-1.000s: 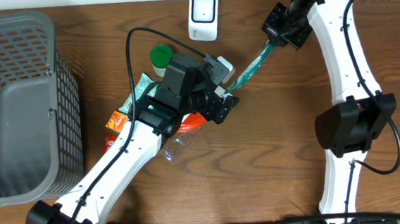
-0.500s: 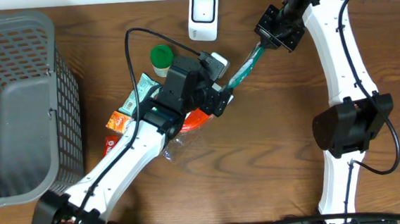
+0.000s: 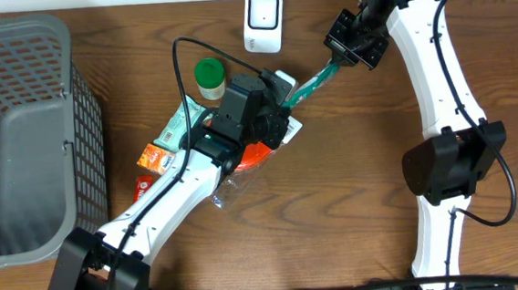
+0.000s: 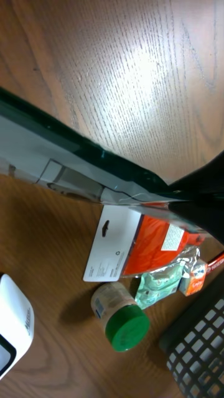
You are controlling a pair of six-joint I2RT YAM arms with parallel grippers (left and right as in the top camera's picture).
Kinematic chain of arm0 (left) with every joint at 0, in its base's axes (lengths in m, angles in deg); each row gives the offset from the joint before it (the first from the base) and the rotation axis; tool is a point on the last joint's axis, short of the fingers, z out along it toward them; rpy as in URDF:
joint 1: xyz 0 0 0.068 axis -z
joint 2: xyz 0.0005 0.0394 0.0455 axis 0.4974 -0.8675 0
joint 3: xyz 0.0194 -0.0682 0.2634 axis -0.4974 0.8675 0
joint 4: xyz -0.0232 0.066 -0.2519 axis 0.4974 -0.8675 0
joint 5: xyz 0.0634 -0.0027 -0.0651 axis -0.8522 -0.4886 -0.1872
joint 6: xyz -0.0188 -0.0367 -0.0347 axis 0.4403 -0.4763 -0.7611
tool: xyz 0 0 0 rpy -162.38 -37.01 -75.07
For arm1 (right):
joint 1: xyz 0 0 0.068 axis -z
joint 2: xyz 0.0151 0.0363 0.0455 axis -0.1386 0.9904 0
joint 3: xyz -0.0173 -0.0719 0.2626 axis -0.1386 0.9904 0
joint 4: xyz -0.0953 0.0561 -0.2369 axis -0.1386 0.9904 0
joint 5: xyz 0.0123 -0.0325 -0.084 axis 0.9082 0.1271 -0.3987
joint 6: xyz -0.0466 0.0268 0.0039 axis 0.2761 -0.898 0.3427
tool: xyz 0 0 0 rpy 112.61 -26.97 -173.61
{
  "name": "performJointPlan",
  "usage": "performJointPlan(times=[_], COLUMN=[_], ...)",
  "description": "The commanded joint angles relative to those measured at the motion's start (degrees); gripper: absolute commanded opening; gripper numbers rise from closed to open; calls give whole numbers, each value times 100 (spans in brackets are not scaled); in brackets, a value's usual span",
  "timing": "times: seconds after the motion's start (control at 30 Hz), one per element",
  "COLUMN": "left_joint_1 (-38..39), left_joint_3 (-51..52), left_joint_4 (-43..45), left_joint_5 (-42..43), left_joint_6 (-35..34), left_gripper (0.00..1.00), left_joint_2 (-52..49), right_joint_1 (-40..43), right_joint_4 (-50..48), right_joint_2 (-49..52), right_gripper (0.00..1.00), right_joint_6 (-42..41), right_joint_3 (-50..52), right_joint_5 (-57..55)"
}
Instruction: Scan the item barcode
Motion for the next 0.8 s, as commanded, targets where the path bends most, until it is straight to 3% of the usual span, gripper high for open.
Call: performJointPlan(times=[0.0, 0.1, 0.57, 0.67, 0.73, 0.77], left_joint_1=[-13, -13, -13, -15, -15, -15], left_joint_3=[46, 46, 46, 46, 46, 46], left_joint_4=[13, 15, 57, 66, 92, 109], left_joint_5=[28, 31, 96, 96, 101, 122], left_joint_6=[-216, -319, -645, -793, -872, -922], left_gripper=[19, 8, 7, 7, 7, 7], left_joint_2=[-66, -63, -63, -63, -63, -63], right_joint_1=[-15, -15, -15, -13, -13, -13], right_joint_4=[37, 85, 212, 223, 234, 232], right_joint_2=[50, 50, 50, 50, 50, 50], right_gripper=[2, 2, 2, 10, 21, 31], right_joint_6=[127, 199, 326, 435, 501, 540], right_joint_3=[-131, -131, -131, -131, -131, -131], right_joint_5=[-15, -26, -125, -127, -125, -125])
